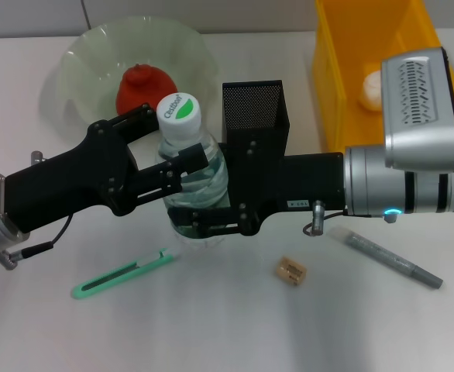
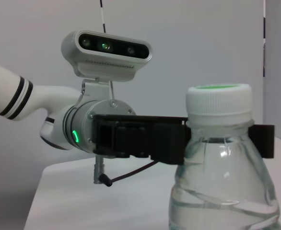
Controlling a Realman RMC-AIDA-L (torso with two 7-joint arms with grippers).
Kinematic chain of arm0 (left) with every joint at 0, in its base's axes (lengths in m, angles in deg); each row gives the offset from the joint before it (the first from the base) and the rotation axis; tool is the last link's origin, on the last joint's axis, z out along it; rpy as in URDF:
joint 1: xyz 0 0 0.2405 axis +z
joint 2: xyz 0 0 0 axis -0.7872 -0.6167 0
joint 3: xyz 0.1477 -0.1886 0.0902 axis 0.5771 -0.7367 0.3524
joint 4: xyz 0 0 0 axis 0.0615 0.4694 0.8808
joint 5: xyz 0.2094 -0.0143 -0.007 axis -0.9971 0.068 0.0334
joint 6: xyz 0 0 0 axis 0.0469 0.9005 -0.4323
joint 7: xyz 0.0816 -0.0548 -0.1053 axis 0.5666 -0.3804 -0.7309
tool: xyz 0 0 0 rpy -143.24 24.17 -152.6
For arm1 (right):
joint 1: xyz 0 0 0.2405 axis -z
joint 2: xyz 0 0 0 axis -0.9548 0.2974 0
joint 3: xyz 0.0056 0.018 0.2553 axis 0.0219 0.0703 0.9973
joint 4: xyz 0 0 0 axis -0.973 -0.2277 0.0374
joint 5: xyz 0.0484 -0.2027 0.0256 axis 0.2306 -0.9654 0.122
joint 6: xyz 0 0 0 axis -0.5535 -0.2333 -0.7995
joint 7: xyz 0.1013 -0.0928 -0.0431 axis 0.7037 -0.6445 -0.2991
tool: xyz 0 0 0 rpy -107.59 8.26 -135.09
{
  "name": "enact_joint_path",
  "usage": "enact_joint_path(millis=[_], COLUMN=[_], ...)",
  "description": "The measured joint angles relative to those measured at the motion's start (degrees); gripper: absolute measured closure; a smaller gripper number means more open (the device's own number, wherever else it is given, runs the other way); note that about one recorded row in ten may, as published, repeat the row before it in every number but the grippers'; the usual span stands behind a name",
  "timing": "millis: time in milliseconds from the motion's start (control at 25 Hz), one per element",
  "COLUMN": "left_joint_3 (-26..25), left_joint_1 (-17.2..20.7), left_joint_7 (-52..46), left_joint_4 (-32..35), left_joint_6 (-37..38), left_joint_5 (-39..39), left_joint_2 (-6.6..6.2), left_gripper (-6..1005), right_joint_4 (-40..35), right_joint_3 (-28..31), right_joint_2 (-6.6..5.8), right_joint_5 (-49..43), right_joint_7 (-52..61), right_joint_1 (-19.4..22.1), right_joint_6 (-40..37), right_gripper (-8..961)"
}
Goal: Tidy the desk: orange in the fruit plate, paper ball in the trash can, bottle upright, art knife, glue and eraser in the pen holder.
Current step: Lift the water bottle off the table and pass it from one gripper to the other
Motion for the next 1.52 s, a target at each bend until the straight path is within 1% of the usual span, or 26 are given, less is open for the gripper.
enact_joint_path(millis=[240, 1080, 1200, 1440, 1520], left_joint_3=[0.0, -0.5, -0.6, -0.6, -0.6], left_joint_1=[-0.1, -0.1, 0.0, -0.1, -0.1], left_joint_7=[0.0, 0.6, 0.6, 0.5, 0.5], left_joint_4=[0.1, 1.1, 1.1, 1.1, 1.1], left_joint_6=[-0.3, -0.5, -0.9, -1.1, -1.1], left_joint_5=[-0.2, -0.5, -0.4, -0.4, -0.4], left_joint_2=[0.03, -0.05, 0.03, 0.03, 0.03], left_gripper=[260, 275, 394, 531, 532], right_joint_4=[0.0, 0.5, 0.6, 0.6, 0.6], right_joint_3=[-1.0, -1.1, -1.1, -1.1, -1.1], right_joint_2=[0.0, 0.0, 0.0, 0.0, 0.0], right_joint_5=[0.0, 0.0, 0.0, 0.0, 0.0], right_joint_7=[0.0, 0.1, 0.3, 0.2, 0.2], right_joint_1=[-0.5, -0.7, -0.7, -0.7, -0.7], right_joint_6=[0.2, 0.2, 0.3, 0.4, 0.4], right_gripper=[226, 201, 198, 191, 188])
